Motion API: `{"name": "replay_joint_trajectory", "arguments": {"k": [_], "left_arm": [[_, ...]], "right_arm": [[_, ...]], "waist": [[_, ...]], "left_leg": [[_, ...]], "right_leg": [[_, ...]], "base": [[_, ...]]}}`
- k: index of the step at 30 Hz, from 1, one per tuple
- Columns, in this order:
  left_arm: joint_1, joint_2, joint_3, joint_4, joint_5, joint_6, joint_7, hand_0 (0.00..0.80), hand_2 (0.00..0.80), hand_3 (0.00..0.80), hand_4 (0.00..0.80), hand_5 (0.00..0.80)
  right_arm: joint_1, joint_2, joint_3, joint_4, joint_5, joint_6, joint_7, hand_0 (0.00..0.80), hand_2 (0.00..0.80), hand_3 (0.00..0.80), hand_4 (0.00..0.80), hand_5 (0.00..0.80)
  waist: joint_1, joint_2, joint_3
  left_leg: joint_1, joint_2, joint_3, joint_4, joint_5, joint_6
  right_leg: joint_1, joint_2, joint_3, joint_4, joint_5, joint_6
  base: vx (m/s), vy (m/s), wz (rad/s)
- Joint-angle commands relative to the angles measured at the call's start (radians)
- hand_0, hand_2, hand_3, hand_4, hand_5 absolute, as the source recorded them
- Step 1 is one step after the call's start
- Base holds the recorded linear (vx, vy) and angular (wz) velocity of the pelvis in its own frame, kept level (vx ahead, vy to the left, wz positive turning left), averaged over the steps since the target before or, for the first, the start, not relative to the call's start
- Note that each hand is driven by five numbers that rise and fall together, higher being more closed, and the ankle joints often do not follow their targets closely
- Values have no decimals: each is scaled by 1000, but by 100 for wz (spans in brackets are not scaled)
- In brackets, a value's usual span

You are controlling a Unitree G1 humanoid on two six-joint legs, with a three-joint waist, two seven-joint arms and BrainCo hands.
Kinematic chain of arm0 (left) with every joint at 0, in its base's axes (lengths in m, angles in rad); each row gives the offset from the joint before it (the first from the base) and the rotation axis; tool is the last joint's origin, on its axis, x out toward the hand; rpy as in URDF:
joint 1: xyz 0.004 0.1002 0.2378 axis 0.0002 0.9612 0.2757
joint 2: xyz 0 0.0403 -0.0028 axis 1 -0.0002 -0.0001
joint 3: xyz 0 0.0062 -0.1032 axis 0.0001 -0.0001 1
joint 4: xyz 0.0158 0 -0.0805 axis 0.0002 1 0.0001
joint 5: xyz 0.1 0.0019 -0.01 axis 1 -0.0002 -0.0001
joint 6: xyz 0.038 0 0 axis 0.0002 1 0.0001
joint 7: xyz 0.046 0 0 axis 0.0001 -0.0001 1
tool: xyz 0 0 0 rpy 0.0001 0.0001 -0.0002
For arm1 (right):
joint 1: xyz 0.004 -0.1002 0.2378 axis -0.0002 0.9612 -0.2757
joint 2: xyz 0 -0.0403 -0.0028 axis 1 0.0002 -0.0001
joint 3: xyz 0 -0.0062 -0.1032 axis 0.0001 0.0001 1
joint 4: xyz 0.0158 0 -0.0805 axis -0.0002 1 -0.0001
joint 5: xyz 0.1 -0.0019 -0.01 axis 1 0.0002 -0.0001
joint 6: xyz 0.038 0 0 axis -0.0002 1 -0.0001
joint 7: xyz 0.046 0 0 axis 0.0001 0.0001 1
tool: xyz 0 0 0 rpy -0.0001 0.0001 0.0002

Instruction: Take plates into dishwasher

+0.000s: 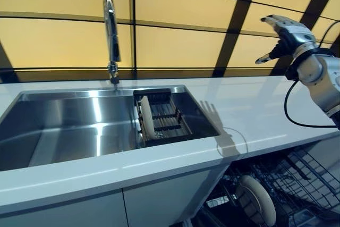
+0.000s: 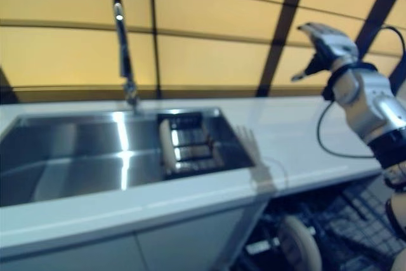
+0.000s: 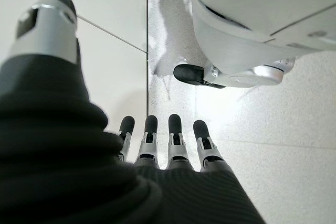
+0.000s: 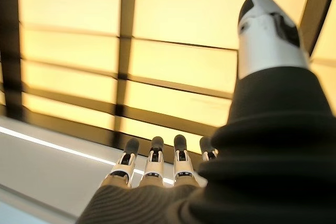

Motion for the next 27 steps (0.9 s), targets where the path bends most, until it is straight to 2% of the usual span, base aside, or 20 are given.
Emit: {"name": "replay_joint_trajectory", "arguments": {"k": [1, 2, 6, 10, 15, 19, 27], "left_arm": [[-49, 14, -46, 15, -26, 5, 13, 0, 0, 0, 0, 0], [-49, 16, -46, 13, -27, 8, 12, 0, 0, 0, 0, 0], [-45, 21, -45, 7, -29, 9, 8, 0, 0, 0, 0, 0], [-34, 20, -45, -5, -28, 8, 2, 0, 0, 0, 0, 0], [-9, 28, -44, -9, -21, 13, -11, 0, 0, 0, 0, 0], [7, 35, -43, -6, -17, 16, -18, 0, 0, 0, 0, 0], [-3, 52, -58, -15, -21, -6, -34, 0, 0, 0, 0, 0]], "right_arm": [[-172, -43, 113, -48, -172, -129, -69, 0, 0, 0, 0, 0], [-179, -46, 129, -53, -174, -159, -69, 0, 0, 0, 0, 0], [-191, -52, 172, -55, -153, -210, -61, 0, 0, 0, 0, 0], [-188, -53, 191, -40, -198, -272, -68, 0, 0, 0, 0, 0], [-158, -51, 189, -31, -246, -355, -139, 0, 0, 0, 0, 0], [-130, -54, 185, -25, -267, -371, -145, 0, 0, 0, 0, 0], [-109, -47, 180, -18, -302, -341, -175, 0, 0, 0, 0, 0]], "waist": [[39, -37, -5], [42, -38, -5], [50, -43, -7], [62, -45, -1], [83, -50, 9], [93, -50, 17], [111, -51, 83]], "left_leg": [[19, -66, -24, -3, -39, 60], [19, -68, -27, -3, -40, 61], [17, -71, -38, -3, -42, 62], [14, -75, -54, -3, -40, 62], [-2, -78, -76, -3, -31, 62], [-16, -77, -82, -3, -22, 60], [-86, -80, -107, -3, 3, 57]], "right_leg": [[-1, -6, -2, 18, 21, 18], [1, -6, -5, 19, 20, 19], [4, -8, -16, 21, 16, 19], [9, -9, -28, 21, 15, 19], [7, -8, -45, 18, 18, 21], [0, -7, -53, 14, 23, 22], [-49, -7, -70, 10, 38, 27]], "base": [[30, 0, 10], [31, 1, 13], [40, 4, 17], [46, 11, 8], [64, 6, 11], [51, -2, 12], [-59, -23, 12]]}}
